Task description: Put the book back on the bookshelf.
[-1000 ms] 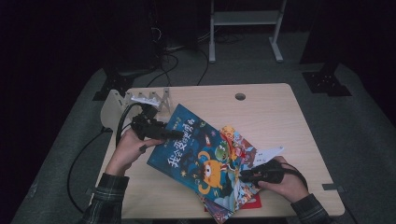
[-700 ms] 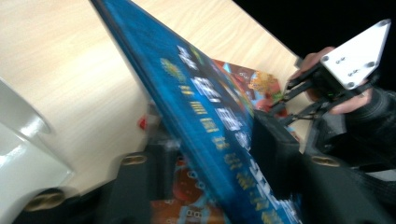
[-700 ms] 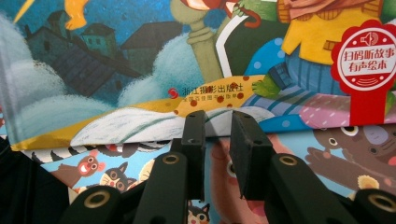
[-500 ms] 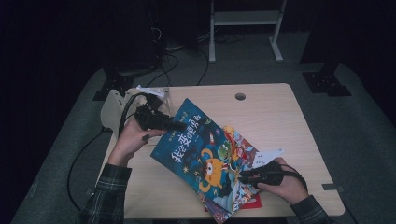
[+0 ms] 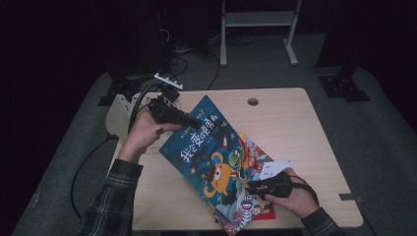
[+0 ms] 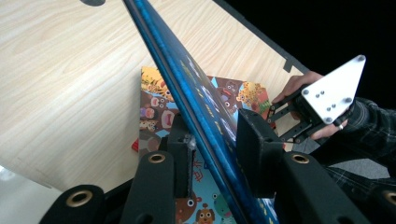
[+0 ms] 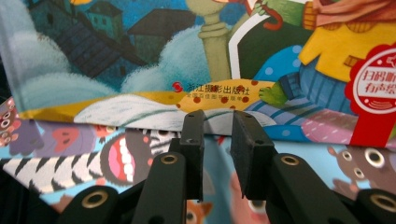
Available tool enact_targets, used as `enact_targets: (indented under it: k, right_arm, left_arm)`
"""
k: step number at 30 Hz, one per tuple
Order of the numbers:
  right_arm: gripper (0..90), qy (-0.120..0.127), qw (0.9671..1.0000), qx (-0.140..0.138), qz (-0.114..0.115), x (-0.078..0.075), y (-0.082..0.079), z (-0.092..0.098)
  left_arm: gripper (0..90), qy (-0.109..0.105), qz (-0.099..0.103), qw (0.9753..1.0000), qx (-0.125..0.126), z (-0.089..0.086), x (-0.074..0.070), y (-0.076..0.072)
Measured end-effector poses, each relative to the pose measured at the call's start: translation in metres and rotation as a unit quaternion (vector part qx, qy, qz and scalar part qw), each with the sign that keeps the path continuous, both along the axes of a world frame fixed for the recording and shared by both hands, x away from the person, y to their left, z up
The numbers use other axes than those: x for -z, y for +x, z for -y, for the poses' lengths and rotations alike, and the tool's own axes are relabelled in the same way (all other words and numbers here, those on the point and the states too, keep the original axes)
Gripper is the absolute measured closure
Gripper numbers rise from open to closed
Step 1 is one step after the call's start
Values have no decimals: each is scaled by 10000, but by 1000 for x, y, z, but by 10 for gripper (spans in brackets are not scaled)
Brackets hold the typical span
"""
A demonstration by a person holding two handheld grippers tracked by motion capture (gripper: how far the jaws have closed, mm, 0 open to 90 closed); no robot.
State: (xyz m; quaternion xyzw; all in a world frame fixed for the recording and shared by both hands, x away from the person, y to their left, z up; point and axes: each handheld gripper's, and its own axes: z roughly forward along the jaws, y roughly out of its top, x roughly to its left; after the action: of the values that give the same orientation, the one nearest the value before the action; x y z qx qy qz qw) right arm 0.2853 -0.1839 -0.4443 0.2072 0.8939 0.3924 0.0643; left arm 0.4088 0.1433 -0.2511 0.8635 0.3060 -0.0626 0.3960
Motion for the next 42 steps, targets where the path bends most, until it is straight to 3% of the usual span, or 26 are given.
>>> enact_targets:
  k: [13, 18, 22, 26, 30, 35, 38, 42]
  right_arm:
    - [755, 131, 9999, -30, 45, 2, 6, -18]
    - [724, 162, 9998, 18, 74, 3, 11, -22]
    - [604, 170, 9997, 135, 111, 4, 15, -18]
    - [499, 275, 9980, 557, 146, 5, 24, -5]
    - [424, 491, 9929, 1052, 258, 4, 35, 16]
    - [369, 413, 9865, 1488, 550, 3, 49, 43]
    - [362, 310, 9813, 1774, 672, 3, 55, 60]
    - [345, 275, 9717, 2210, 790, 5, 63, 83]
  left_arm:
    - [715, 393, 27, 9991, 122, 15, -26, 8]
    - [724, 539, 40, 9984, 140, 23, -34, 12]
    - [729, 635, 24, 9979, 154, 28, -38, 11]
    - [741, 712, 5, 9973, 180, 32, -43, 11]
    - [753, 754, -6, 9969, 202, 34, -47, 12]
    - [769, 806, -8, 9965, 227, 36, -53, 12]
    - [776, 870, -12, 9959, 260, 38, -56, 11]
    - [786, 930, -6, 9952, 294, 41, -60, 10]
